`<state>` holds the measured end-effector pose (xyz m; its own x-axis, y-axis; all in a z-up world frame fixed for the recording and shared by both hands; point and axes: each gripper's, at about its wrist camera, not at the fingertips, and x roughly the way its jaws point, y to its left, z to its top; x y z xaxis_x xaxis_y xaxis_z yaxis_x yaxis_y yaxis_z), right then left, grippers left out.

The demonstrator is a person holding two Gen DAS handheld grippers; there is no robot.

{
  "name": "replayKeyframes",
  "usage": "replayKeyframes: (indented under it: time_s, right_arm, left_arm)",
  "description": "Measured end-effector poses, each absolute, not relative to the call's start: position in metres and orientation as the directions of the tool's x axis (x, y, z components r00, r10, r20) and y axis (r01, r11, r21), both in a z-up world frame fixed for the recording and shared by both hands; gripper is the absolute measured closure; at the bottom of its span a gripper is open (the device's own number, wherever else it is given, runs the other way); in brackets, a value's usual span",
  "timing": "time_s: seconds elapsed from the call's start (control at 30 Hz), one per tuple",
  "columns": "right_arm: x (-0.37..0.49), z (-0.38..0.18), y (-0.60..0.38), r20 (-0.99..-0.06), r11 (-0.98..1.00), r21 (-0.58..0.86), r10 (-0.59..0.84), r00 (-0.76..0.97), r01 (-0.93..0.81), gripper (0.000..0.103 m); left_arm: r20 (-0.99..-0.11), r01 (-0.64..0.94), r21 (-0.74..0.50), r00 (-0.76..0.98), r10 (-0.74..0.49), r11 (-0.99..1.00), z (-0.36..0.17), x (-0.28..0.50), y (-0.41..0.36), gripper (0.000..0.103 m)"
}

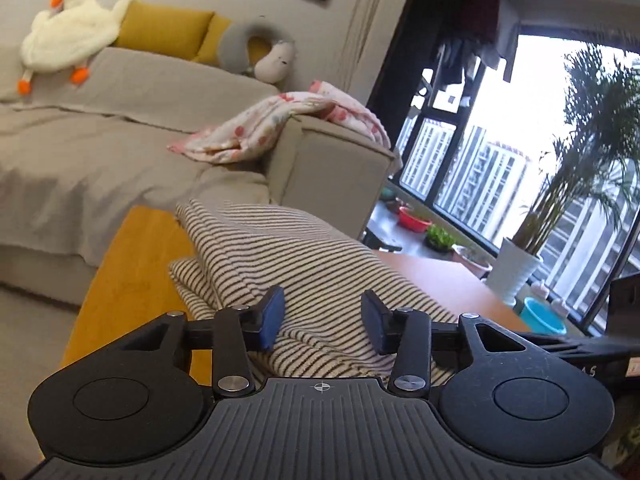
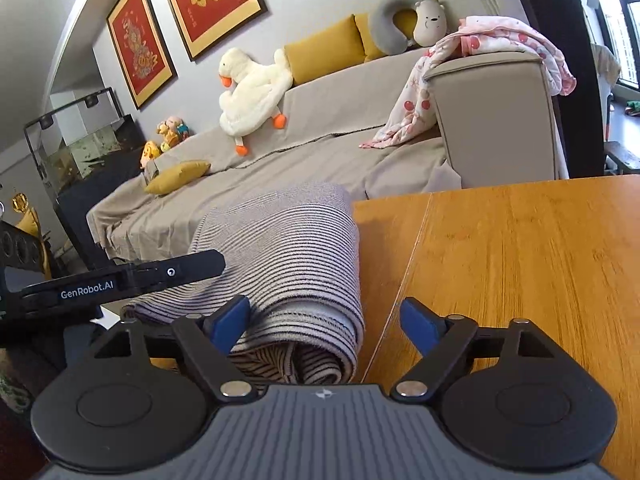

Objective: Fold clothes

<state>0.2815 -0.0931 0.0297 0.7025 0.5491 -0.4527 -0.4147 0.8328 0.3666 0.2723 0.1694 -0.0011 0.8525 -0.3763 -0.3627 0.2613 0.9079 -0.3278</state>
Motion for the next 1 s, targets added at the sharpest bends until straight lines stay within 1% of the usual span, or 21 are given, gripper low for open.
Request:
replayKeyframes:
  time_s: [0.03, 0.07, 0.1, 0.13, 0.17, 0.2, 0.27, 0.3, 0.33, 0.37, 0.4, 0.43, 0.47, 0.53, 0.57, 0.67, 0.77, 0.83, 1.0]
  right_arm:
    - [0.281, 0.029, -0.094, -0.452, 0.834, 0.371, 0.547, 0.704, -0.409, 0.012]
    - [0.281, 0.029, -0.095, -0.452, 0.834, 0.374, 0.545, 0.706, -0.404, 0.008]
    - [0.281, 0.029, -0.096, -0.451, 0.835, 0.378, 0.543, 0.708, -0.399, 0.003]
    - [0.281, 0.029, -0.097, -0.451, 0.836, 0.382, 0.541, 0.71, -0.394, 0.0]
    - [0.281, 0.029, -0.098, -0.451, 0.837, 0.386, 0.539, 0.712, -0.389, 0.0]
    - [0.281, 0.028, -0.099, -0.45, 0.837, 0.39, 0.537, 0.714, -0.383, 0.0]
    - [0.281, 0.028, -0.101, -0.45, 0.838, 0.398, 0.532, 0.717, -0.373, 0.0]
    - [0.281, 0.028, -0.101, -0.449, 0.839, 0.402, 0.53, 0.719, -0.368, 0.0]
    - [0.281, 0.028, -0.102, -0.449, 0.839, 0.405, 0.528, 0.721, -0.362, 0.0]
    - [0.281, 0.027, -0.103, -0.449, 0.84, 0.409, 0.526, 0.723, -0.357, 0.0]
    - [0.281, 0.027, -0.104, -0.448, 0.84, 0.413, 0.524, 0.724, -0.352, 0.0]
    - [0.28, 0.027, -0.105, -0.448, 0.841, 0.416, 0.521, 0.726, -0.346, 0.0]
    - [0.275, 0.028, -0.106, -0.451, 0.85, 0.404, 0.507, 0.735, -0.338, 0.0]
    - [0.265, 0.029, -0.107, -0.469, 0.865, 0.373, 0.489, 0.735, -0.336, 0.0]
    - [0.26, 0.028, -0.107, -0.486, 0.871, 0.357, 0.483, 0.729, -0.339, 0.0]
    - [0.245, 0.026, -0.112, -0.534, 0.882, 0.313, 0.47, 0.703, -0.352, 0.0]
    - [0.225, 0.025, -0.12, -0.56, 0.906, 0.254, 0.422, 0.713, -0.337, 0.0]
    - [0.212, 0.025, -0.125, -0.569, 0.928, 0.211, 0.371, 0.734, -0.306, 0.0]
    - [0.203, 0.023, -0.131, -0.61, 0.966, 0.093, 0.248, 0.753, -0.242, 0.0]
  left_arm:
    - [-0.359, 0.259, -0.328, 0.856, -0.373, 0.909, -0.003, 0.272, 0.169, 0.056]
    - [-0.359, 0.263, -0.293, 0.861, -0.36, 0.919, -0.005, 0.271, 0.164, 0.056]
    - [-0.359, 0.261, -0.275, 0.865, -0.35, 0.926, -0.006, 0.27, 0.161, 0.055]
    - [-0.359, 0.258, -0.258, 0.869, -0.341, 0.931, -0.006, 0.268, 0.158, 0.055]
    - [-0.359, 0.256, -0.241, 0.873, -0.331, 0.936, -0.006, 0.266, 0.156, 0.055]
    - [-0.348, 0.251, -0.251, 0.877, -0.33, 0.935, -0.006, 0.265, 0.156, 0.055]
    - [-0.294, 0.236, -0.329, 0.894, -0.337, 0.914, -0.005, 0.257, 0.161, 0.048]
    - [-0.264, 0.222, -0.369, 0.906, -0.331, 0.902, -0.006, 0.249, 0.163, 0.039]
    - [-0.253, 0.198, -0.368, 0.919, -0.302, 0.908, -0.005, 0.24, 0.159, 0.031]
    - [-0.243, 0.172, -0.364, 0.931, -0.271, 0.915, -0.005, 0.23, 0.155, 0.026]
    - [-0.244, 0.128, -0.332, 0.946, -0.216, 0.935, -0.002, 0.217, 0.147, 0.006]
    - [-0.246, 0.085, -0.314, 0.955, -0.167, 0.946, 0.0, 0.203, 0.139, 0.0]
    - [-0.247, 0.042, -0.297, 0.962, -0.12, 0.954, 0.001, 0.19, 0.132, 0.0]
    - [-0.27, 0.004, -0.3, 0.959, -0.089, 0.954, 0.001, 0.168, 0.121, 0.0]
    - [-0.296, -0.025, -0.299, 0.953, -0.068, 0.954, 0.001, 0.158, 0.116, 0.0]
    - [-0.408, -0.098, -0.267, 0.913, -0.021, 0.959, -0.001, 0.136, 0.099, 0.0]
    - [-0.533, -0.156, -0.176, 0.845, 0.039, 0.972, -0.005, 0.122, 0.078, 0.0]
    - [-0.595, -0.186, -0.125, 0.8, 0.077, 0.974, -0.01, 0.118, 0.067, 0.0]
    - [-0.626, -0.262, -0.027, 0.757, 0.188, 0.965, -0.012, 0.12, 0.052, 0.0]
